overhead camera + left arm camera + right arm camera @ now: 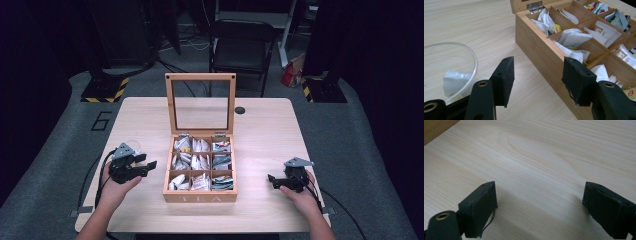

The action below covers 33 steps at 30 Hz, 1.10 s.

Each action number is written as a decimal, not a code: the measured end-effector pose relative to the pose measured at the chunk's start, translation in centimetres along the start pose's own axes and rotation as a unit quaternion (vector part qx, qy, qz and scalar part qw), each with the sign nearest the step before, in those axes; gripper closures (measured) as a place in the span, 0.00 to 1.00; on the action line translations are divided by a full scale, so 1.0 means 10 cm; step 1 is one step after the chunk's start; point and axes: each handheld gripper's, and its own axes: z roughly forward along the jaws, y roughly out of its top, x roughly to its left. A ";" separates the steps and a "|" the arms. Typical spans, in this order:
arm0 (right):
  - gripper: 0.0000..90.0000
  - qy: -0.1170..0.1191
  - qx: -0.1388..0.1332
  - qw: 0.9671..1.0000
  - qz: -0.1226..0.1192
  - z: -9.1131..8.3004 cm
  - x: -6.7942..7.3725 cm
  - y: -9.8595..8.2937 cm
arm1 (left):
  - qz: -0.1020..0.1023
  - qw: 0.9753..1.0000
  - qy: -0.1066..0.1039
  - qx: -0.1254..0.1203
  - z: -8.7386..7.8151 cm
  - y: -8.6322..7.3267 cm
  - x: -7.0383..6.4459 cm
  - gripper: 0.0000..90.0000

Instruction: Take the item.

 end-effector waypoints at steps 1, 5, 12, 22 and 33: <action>0.13 0.000 0.000 1.000 -0.002 0.00 0.00 0.00 | 0.001 1.000 -0.001 0.002 0.00 -0.01 0.00 0.48; 0.13 0.001 0.001 1.000 -0.002 0.00 0.00 0.00 | -0.001 1.000 0.002 0.000 0.01 -0.06 0.01 0.48; 0.13 0.001 0.000 1.000 0.000 0.00 0.00 0.00 | -0.003 1.000 -0.003 0.010 0.07 -0.20 -0.01 0.48; 0.13 0.001 0.000 1.000 0.001 0.00 0.00 0.00 | -0.002 1.000 -0.002 0.028 0.15 -0.30 0.02 0.48; 0.13 0.001 0.000 1.000 0.001 0.00 0.00 0.00 | -0.004 0.999 0.005 0.040 0.19 -0.36 0.05 0.48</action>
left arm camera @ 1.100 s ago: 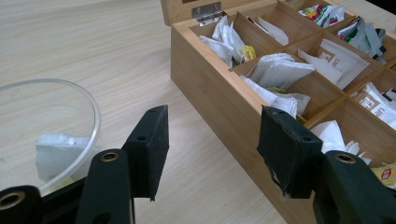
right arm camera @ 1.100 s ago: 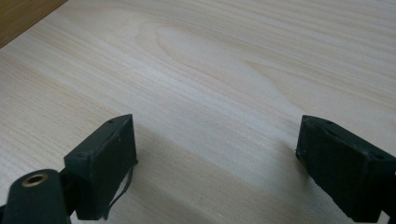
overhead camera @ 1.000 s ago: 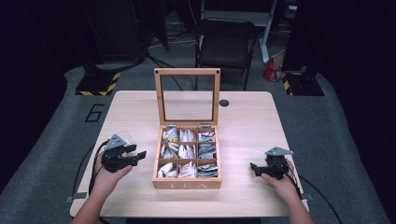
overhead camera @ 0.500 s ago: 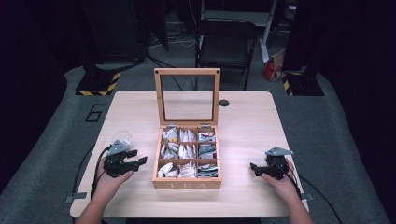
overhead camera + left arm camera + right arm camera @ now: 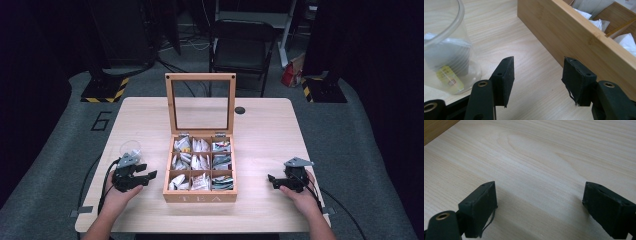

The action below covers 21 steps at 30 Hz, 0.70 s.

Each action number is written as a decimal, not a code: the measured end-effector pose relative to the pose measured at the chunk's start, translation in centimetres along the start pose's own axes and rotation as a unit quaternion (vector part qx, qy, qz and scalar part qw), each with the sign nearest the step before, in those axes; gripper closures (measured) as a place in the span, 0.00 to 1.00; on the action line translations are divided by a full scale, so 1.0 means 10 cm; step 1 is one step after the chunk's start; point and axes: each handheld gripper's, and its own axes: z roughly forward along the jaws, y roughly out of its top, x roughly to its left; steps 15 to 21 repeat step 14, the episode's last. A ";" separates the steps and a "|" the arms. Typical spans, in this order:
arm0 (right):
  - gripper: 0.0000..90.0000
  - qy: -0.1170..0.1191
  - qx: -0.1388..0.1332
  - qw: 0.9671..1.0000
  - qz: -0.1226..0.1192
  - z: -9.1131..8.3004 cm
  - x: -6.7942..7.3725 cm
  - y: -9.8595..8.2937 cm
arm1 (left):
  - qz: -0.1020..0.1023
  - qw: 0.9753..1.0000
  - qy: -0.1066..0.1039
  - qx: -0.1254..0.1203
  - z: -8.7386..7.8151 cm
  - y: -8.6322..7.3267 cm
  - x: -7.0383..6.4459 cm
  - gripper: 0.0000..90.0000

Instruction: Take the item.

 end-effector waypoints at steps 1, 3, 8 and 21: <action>0.13 0.000 0.000 1.000 -0.001 0.00 0.00 0.00 | 0.002 1.000 0.003 0.002 0.02 -0.01 -0.01 0.48; 0.13 0.000 0.000 1.000 -0.002 0.00 0.00 0.00 | 0.002 1.000 0.000 0.007 0.03 -0.01 -0.02 0.48; 0.13 0.000 0.000 1.000 0.001 0.00 0.00 0.00 | 0.007 1.000 0.003 0.006 0.04 -0.01 -0.02 0.48; 0.13 -0.001 0.000 1.000 -0.001 0.00 0.00 0.00 | 0.003 1.000 -0.003 0.005 0.02 0.01 -0.03 0.48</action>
